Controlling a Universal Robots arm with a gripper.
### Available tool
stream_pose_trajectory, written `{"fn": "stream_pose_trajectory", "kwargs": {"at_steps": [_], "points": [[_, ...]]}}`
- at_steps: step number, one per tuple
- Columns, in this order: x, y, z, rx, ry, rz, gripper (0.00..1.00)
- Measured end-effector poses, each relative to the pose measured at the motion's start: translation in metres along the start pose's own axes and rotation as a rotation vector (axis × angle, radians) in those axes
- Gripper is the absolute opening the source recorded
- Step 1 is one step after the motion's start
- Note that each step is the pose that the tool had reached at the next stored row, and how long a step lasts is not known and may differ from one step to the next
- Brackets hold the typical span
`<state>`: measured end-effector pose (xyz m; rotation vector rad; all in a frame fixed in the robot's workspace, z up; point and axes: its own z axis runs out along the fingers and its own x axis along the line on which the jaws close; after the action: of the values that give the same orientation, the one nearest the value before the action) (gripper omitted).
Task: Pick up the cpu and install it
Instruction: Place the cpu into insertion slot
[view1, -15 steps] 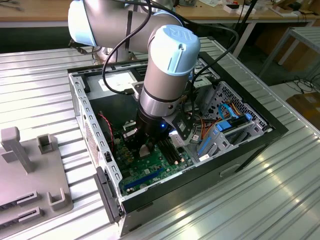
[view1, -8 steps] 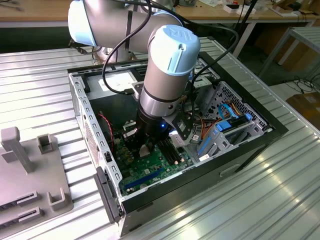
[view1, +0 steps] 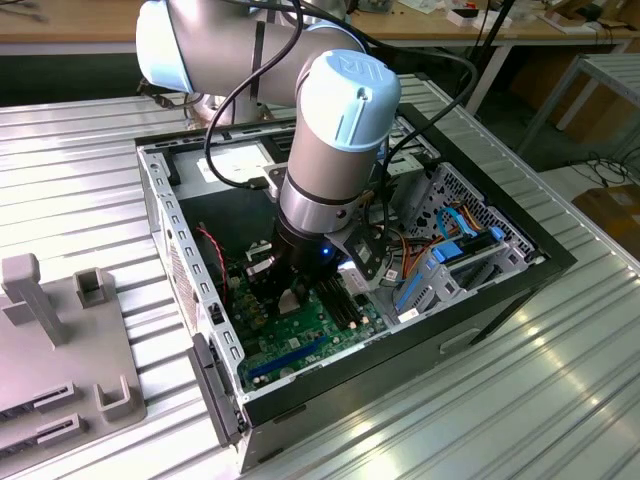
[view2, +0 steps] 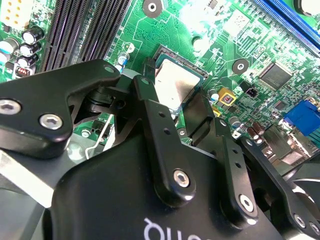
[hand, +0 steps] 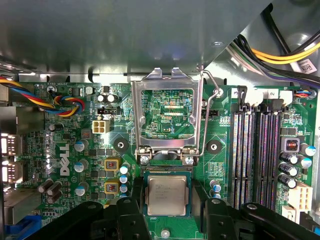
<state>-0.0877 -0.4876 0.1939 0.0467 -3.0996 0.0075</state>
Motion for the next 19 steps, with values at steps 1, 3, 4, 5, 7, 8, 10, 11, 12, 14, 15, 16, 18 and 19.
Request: {"fn": "stream_pose_trajectory", "kwargs": {"at_steps": [1, 3, 4, 5, 7, 8, 10, 11, 12, 14, 15, 16, 18, 19], "points": [[0.0, 0.0, 0.0, 0.0, 0.0, 0.0, 0.47], [0.0, 0.0, 0.0001, 0.0, 0.0, 0.0, 0.47], [0.0, 0.0, 0.0001, 0.0, 0.0, 0.0, 0.47], [0.0, 0.0, 0.0001, 0.0, 0.0, 0.0, 0.47], [0.0, 0.0, 0.0001, 0.0, 0.0, 0.0, 0.47], [0.0, 0.0, 0.0002, 0.0, 0.0, 0.0, 0.47], [0.0, 0.0, 0.0002, 0.0, 0.0, 0.0, 0.47], [0.0, 0.0, 0.0002, 0.0001, 0.0, 0.0, 0.47], [0.0, 0.0, 0.0002, 0.0001, 0.0, 0.0, 0.47], [0.0, 0.0, 0.0002, 0.0, 0.0, 0.0, 0.47], [0.0, 0.0, 0.0003, 0.0, 0.0, 0.0, 0.47], [0.0, 0.0, 0.0003, 0.0, 0.0, 0.0, 0.47], [0.0, 0.0, 0.0003, 0.0, 0.0, 0.0, 0.47], [0.0, 0.0, 0.0003, 0.0, -0.0001, 0.0, 0.47]]}}
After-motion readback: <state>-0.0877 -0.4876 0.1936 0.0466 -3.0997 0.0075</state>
